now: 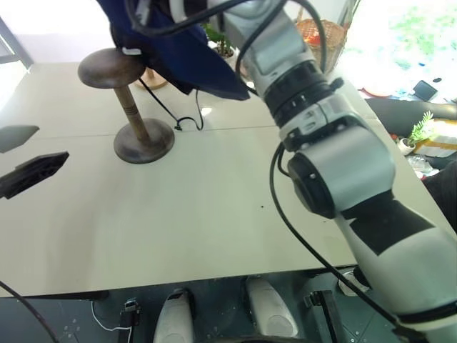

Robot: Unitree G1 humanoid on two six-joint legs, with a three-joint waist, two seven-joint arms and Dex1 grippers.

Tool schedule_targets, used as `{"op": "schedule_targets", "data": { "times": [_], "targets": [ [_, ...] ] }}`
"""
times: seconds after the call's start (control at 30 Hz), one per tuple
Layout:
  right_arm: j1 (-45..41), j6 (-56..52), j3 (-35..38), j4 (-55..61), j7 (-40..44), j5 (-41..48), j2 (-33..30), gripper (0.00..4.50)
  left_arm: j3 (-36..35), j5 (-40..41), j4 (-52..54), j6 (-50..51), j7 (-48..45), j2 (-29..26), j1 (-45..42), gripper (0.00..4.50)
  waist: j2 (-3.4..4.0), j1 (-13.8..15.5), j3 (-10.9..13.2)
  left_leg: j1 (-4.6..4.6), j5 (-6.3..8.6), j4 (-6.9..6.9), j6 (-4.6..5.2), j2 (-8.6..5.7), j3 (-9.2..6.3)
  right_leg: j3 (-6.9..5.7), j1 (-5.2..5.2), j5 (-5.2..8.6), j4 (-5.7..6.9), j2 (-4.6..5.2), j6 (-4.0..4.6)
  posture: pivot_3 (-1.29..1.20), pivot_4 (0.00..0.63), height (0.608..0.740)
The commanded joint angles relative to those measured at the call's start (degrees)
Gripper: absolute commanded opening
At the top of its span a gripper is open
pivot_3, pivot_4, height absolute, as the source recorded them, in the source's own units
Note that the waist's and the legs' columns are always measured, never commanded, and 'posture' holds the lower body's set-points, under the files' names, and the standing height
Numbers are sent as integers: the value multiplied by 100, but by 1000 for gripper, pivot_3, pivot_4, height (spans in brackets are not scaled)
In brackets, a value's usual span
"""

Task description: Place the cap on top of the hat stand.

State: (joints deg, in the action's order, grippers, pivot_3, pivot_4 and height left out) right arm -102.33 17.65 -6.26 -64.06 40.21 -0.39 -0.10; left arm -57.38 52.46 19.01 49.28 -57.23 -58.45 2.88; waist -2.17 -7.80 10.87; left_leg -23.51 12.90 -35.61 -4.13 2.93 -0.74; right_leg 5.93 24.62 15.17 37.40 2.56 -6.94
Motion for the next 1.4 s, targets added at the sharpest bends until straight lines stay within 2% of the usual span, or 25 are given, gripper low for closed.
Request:
{"op": "schedule_targets", "data": {
  "times": [0.03, 0.2, 0.43, 0.7, 0.93, 1.07, 1.23, 1.27, 1.4],
  "targets": [
    [-259, 635, -27, 68, -174, -132, 232, 124, -401, 35, 44, -85, 12, -6, 93, 4500, 0, -2, 0, 0, 0, 0, 0, 0, 0, 0, 0, 0, 0, 0, 0, 0, 150, 740],
    [-60, 1521, -235, 107, -304, -401, 703, 124, -764, 154, 147, 28, 31, 79, 362, 4500, 1, -100, 1, 0, 0, 1, 0, 0, -2, -1, 0, 0, 1, 1, 1, 0, 150, 740],
    [1083, 2108, -690, 796, 448, -416, 1060, 124, -1619, 247, 183, 242, 42, 68, 837, 4500, 2, -111, 3, 3, 0, -1, -2, 1, -6, -5, -6, 0, 4, 2, 0, 0, 150, 740],
    [2312, 2659, -1548, 1257, 352, -1320, 779, 124, -2128, 441, 283, 413, 62, 55, 1180, 4500, 6, -107, 5, 4, -5, -5, -9, 0, -24, -19, -11, -1, 8, 1, 4, 0, 150, 740],
    [2575, 3502, -2210, 1353, -204, -2284, 483, 124, -2202, 495, 240, 416, 72, -54, 1283, 4500, 4, -114, 4, 5, -7, -5, -13, 0, -27, -21, -12, -2, 9, 0, 6, 0, 150, 740],
    [2541, 3539, -2242, 1322, -278, -2315, 445, 1488, -2078, 495, 184, 396, 72, -150, 1233, 4500, 4, -114, 4, 6, -7, -4, -13, 0, -28, -21, -12, -2, 9, -1, 7, 0, 150, 740],
    [2419, 3765, -2337, 1381, -696, -2699, 328, 4080, -1833, 462, 101, 337, 59, -236, 1108, 4500, 4, -105, 4, 6, -8, -5, -14, 0, -30, -22, -14, -2, 10, -1, 7, 0, 150, 740],
    [2409, 3775, -2343, 1379, -714, -2710, 327, 4485, -1785, 456, 81, 321, 61, -254, 1076, 4500, 4, -105, 4, 6, -9, -6, -16, 0, -30, -22, -14, -3, 10, -1, 9, 0, 150, 740],
    [2444, 3768, -2358, 1530, -576, -2590, 253, 4485, -1606, 427, -22, 271, 63, -328, 918, 4500, 3, -105, 3, 9, -10, -5, -18, 0, -32, -22, -15, -1, 12, -2, 15, 0, 150, 740]
  ]
}}
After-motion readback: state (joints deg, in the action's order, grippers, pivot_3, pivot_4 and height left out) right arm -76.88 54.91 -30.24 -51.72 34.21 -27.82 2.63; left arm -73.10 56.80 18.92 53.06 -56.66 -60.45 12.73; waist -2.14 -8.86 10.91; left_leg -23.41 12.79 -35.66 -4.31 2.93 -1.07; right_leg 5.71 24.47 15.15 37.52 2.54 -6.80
